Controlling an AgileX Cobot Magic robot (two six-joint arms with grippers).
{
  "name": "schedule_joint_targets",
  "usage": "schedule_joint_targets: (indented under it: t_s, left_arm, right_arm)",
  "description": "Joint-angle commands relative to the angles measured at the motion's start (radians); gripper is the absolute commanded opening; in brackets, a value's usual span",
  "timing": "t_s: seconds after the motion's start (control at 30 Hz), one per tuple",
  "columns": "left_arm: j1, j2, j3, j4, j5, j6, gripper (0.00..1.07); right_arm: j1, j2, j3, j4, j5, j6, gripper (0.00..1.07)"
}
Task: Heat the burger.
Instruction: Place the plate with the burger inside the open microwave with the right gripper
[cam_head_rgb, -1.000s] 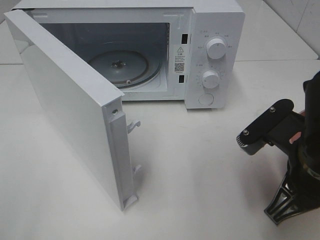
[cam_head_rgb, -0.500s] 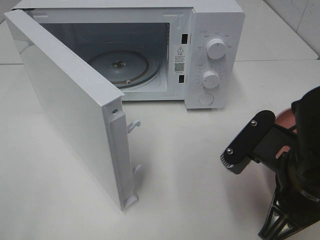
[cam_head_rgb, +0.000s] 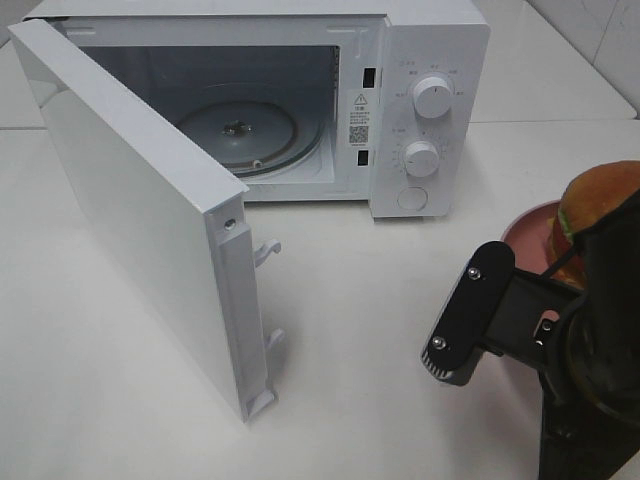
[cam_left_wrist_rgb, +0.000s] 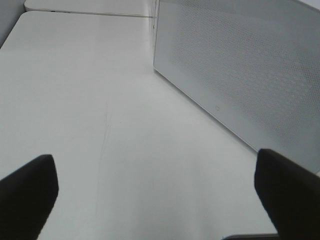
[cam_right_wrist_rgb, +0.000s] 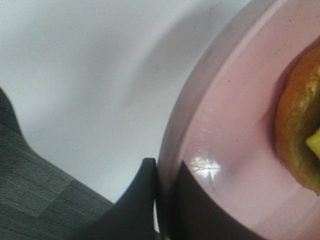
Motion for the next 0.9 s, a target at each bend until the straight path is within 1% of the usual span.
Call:
schedule_joint_targets:
  t_s: [0.03, 0.07, 0.4, 0.47, 0.7, 0.8, 0.87, 0.9]
  left_arm:
    - [0.002, -0.015, 0.000, 0.000, -0.014, 0.002, 1.00]
    - [0.002, -0.015, 0.000, 0.000, -0.014, 0.002, 1.00]
    - [0.002, -0.015, 0.000, 0.000, -0.014, 0.002, 1.00]
    - [0.002, -0.015, 0.000, 0.000, -0.014, 0.002, 1.00]
    - [0.002, -0.015, 0.000, 0.000, -0.014, 0.002, 1.00]
    - [0.002, -0.015, 0.000, 0.000, -0.014, 0.002, 1.00]
    - [0.002, -0.015, 0.000, 0.000, -0.014, 0.002, 1.00]
    - [0.002, -0.015, 0.000, 0.000, -0.014, 0.002, 1.00]
  right_arm:
    - [0.002, -0.009, 0.007, -0.095, 0.021, -0.037, 0.00]
    - [0.002, -0.009, 0.007, -0.114, 0.004, -0.057, 0.00]
    - [0.002, -0.009, 0.006, -0.140, -0.111, -0.155, 0.00]
    - [0.002, -0.009, 0.006, -0.159, -0.159, -0.183, 0.00]
    - [0.002, -0.009, 0.006, -0.168, -0.233, -0.254, 0.00]
    - [0.002, -0.009, 0.006, -0.177, -0.251, -0.256, 0.00]
    - [0.002, -0.009, 0.006, -0.187, -0.327, -0.252, 0.00]
    - [0.002, -0.009, 0.006, -0.187, -0.327, -0.252, 0.00]
